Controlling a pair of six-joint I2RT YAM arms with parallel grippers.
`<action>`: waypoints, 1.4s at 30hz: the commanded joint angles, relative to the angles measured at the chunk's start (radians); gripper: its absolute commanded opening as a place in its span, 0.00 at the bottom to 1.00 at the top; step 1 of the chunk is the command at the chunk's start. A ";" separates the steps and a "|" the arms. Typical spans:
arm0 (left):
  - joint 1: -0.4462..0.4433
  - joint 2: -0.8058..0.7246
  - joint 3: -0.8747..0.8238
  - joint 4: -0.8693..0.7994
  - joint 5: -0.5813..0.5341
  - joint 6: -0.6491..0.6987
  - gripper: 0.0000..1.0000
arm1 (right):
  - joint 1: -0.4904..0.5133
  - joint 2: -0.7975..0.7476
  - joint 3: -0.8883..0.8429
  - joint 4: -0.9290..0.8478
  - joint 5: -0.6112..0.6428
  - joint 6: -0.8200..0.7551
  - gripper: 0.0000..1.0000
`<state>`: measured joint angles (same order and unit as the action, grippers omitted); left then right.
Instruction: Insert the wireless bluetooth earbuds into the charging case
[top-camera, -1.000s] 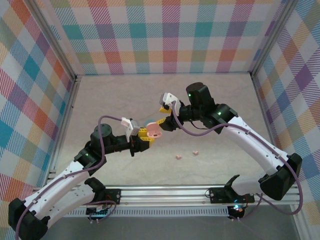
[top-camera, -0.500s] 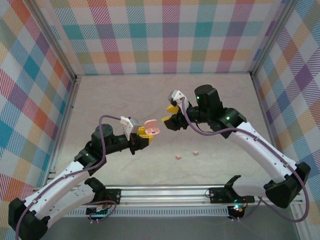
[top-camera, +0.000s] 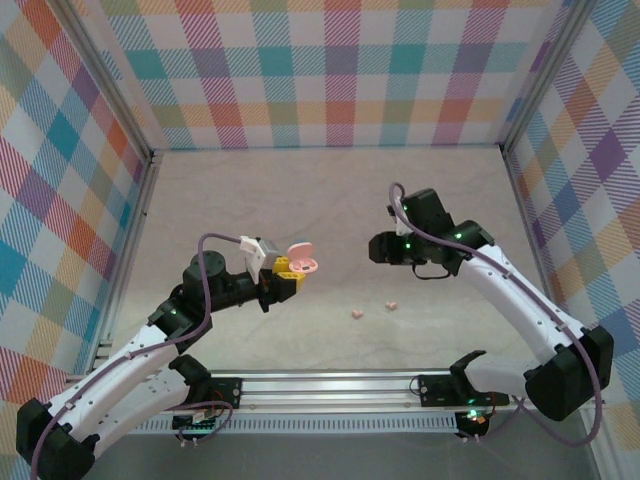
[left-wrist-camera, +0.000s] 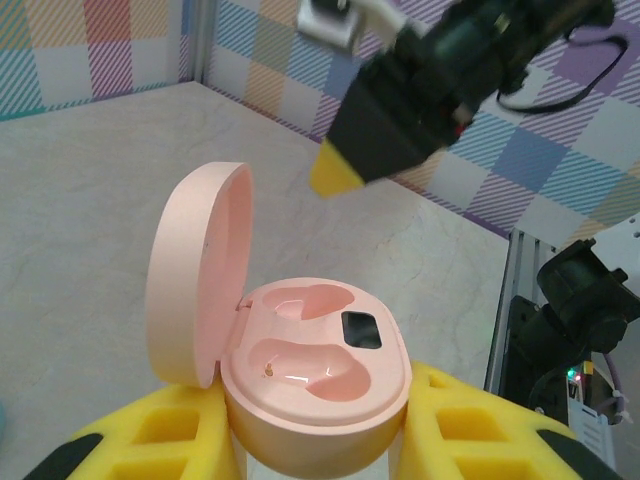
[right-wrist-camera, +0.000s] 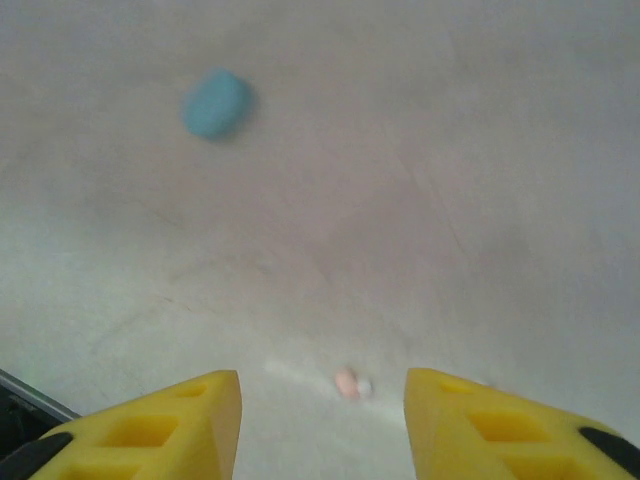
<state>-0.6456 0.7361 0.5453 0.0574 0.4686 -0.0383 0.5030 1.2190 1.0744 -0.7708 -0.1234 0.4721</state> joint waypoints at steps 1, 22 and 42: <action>-0.008 -0.015 -0.008 0.009 0.003 -0.015 0.22 | -0.063 -0.007 -0.137 -0.029 -0.143 0.233 0.42; -0.009 -0.060 -0.005 -0.035 0.011 -0.007 0.22 | -0.106 -0.013 -0.511 0.324 -0.132 0.576 0.24; -0.009 -0.073 -0.013 -0.044 0.008 -0.003 0.22 | -0.106 0.075 -0.539 0.407 -0.102 0.600 0.25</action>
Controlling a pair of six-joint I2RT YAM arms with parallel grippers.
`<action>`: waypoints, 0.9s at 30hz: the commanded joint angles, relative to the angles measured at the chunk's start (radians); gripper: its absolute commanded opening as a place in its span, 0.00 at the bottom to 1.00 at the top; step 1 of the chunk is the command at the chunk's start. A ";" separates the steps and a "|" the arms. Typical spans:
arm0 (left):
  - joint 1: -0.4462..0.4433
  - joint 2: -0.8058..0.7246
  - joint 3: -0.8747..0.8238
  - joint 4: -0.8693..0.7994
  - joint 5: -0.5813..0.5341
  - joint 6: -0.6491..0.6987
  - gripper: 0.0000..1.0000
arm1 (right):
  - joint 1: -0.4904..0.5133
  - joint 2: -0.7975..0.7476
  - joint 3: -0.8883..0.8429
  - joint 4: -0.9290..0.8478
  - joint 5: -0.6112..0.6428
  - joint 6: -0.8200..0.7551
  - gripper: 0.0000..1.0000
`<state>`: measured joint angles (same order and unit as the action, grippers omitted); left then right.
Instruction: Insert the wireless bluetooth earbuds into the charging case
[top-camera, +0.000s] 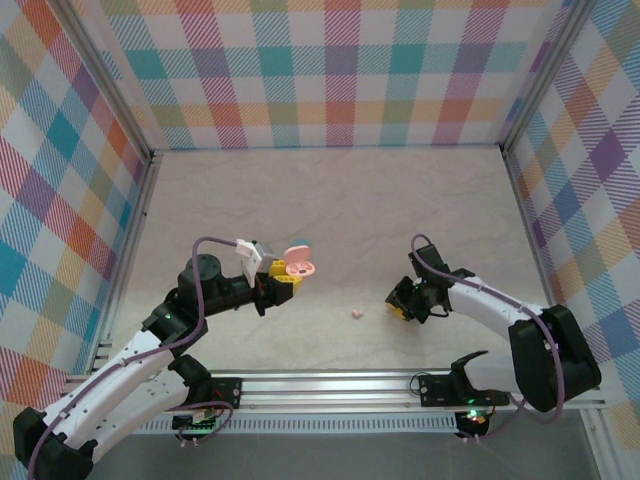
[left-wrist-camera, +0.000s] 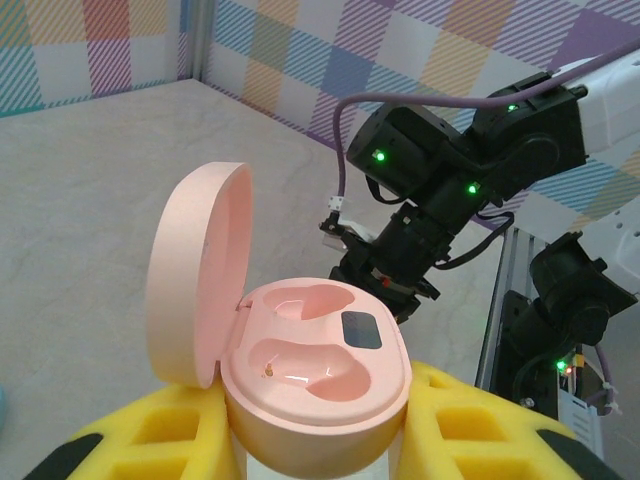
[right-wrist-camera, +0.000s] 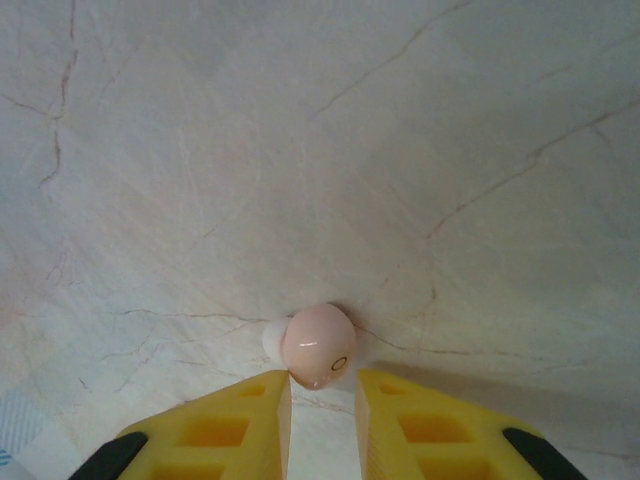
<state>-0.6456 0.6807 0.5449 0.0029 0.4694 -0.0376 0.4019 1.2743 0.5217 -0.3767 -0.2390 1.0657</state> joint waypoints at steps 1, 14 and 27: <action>-0.009 -0.017 -0.013 0.011 0.005 -0.004 0.22 | -0.005 0.027 0.017 0.015 0.014 0.000 0.25; -0.009 -0.028 0.016 -0.033 0.004 -0.014 0.22 | -0.005 0.092 0.082 -0.026 0.060 -0.152 0.22; -0.009 -0.043 0.009 -0.024 -0.007 -0.018 0.22 | -0.005 0.213 0.200 -0.059 0.028 -0.308 0.19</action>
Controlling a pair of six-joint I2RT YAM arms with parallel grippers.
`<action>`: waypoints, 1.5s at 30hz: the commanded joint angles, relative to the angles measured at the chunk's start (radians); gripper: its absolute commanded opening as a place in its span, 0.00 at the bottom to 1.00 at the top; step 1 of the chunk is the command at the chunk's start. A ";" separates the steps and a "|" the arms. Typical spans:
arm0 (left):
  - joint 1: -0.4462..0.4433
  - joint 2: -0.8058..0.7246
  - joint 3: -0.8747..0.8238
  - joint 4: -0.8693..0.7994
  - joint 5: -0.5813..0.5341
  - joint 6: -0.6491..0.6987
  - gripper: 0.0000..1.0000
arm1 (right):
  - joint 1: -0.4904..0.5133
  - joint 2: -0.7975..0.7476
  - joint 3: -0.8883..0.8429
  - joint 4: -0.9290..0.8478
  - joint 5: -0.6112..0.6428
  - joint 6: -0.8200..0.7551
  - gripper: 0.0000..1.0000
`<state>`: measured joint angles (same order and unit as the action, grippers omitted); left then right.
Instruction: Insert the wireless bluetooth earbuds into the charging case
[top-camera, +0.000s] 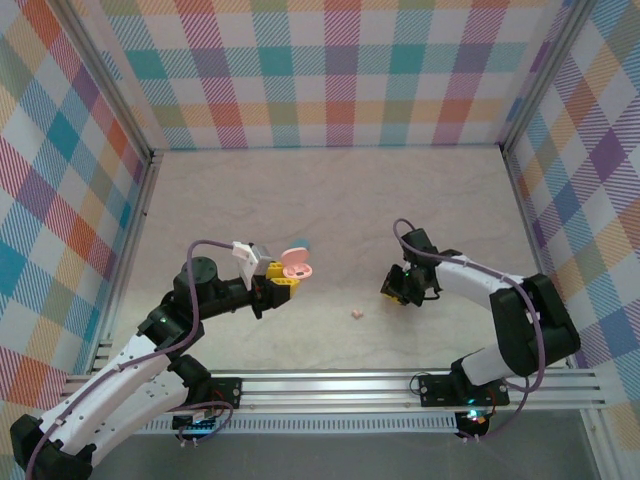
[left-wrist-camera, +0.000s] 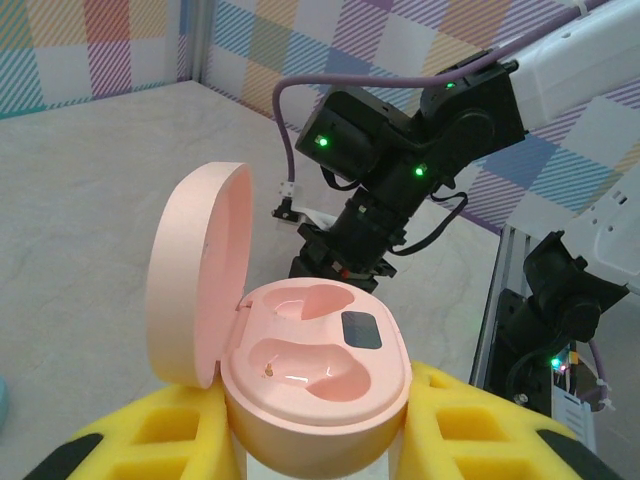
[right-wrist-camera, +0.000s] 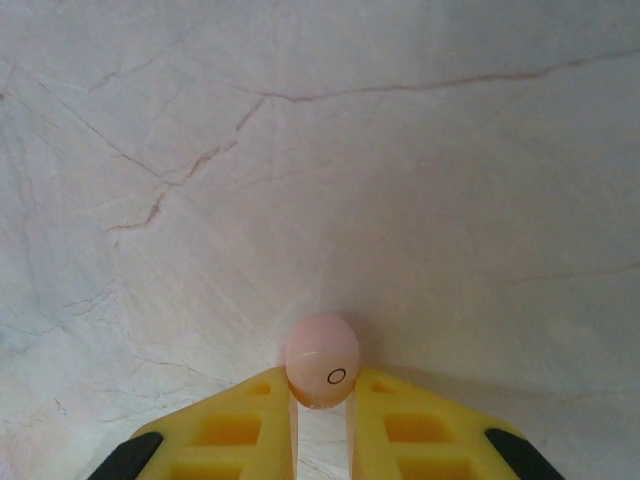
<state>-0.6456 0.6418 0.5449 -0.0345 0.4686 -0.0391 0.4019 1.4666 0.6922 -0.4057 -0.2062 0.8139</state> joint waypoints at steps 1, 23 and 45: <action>-0.009 -0.002 0.010 0.013 -0.007 -0.016 0.22 | -0.005 0.028 0.035 -0.033 -0.005 -0.065 0.19; -0.011 0.071 0.015 0.038 0.010 -0.019 0.23 | 0.000 -0.098 0.229 -0.254 -0.007 -0.344 0.19; -0.012 0.159 0.026 0.120 0.044 -0.015 0.23 | 0.188 -0.249 0.520 -0.387 -0.056 -0.644 0.14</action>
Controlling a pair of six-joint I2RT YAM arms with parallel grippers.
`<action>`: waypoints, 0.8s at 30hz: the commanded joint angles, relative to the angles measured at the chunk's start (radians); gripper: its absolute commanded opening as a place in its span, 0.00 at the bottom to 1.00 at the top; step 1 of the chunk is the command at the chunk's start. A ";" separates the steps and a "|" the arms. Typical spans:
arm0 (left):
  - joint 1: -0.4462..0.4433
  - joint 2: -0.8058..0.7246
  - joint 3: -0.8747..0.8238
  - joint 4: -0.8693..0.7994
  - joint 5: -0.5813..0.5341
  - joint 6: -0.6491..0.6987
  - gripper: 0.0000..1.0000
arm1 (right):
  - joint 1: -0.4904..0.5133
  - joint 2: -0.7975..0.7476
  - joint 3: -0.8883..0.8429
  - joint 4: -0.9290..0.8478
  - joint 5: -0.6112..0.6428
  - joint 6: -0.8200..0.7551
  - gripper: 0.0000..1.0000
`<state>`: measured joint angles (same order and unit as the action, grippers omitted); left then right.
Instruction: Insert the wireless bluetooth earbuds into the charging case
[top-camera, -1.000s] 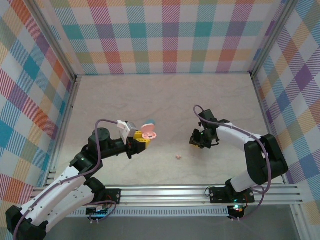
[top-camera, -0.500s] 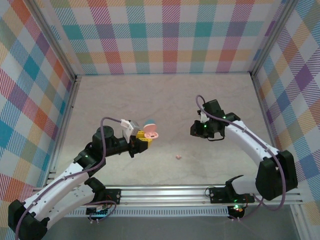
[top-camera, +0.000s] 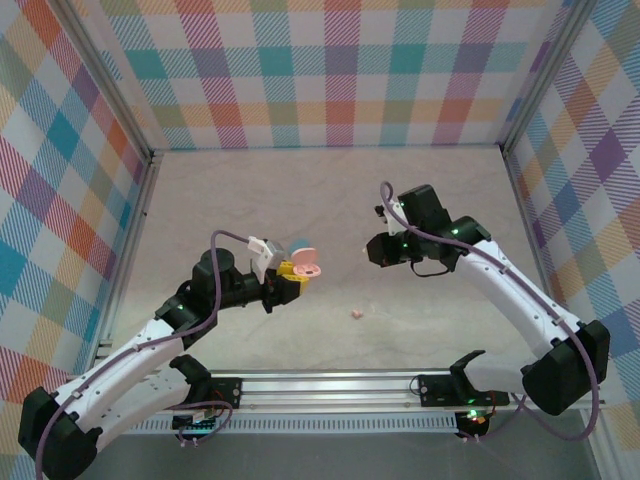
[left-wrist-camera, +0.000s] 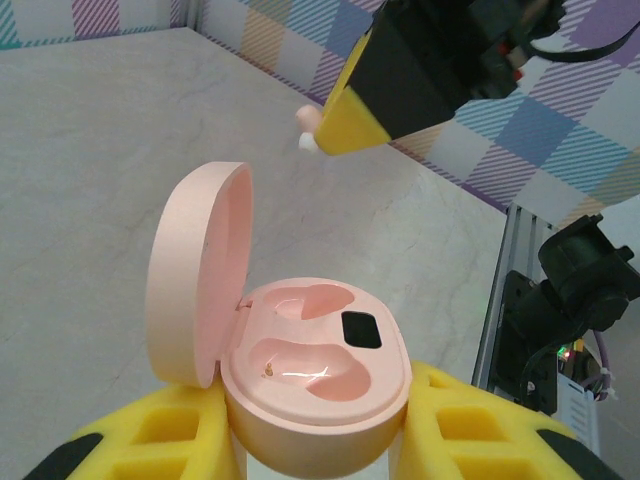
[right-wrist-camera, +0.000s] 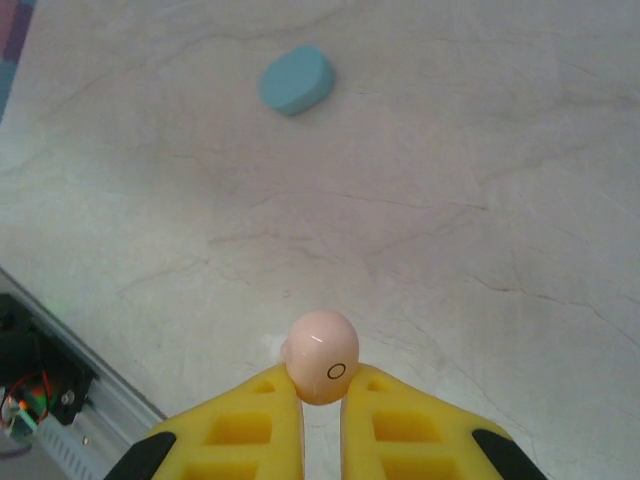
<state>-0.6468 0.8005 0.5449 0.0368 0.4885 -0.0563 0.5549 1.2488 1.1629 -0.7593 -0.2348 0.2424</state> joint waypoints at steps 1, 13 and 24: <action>-0.011 0.001 0.028 0.052 0.027 0.003 0.23 | 0.052 -0.036 0.064 -0.038 -0.027 -0.088 0.14; -0.031 -0.011 0.011 0.096 0.079 0.064 0.23 | 0.218 -0.054 0.204 -0.078 -0.026 -0.200 0.13; -0.064 -0.041 -0.002 0.137 0.079 0.134 0.23 | 0.358 -0.002 0.277 -0.158 0.030 -0.313 0.13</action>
<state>-0.6960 0.7692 0.5453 0.1310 0.5415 0.0429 0.8913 1.2236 1.4010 -0.8673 -0.2287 -0.0120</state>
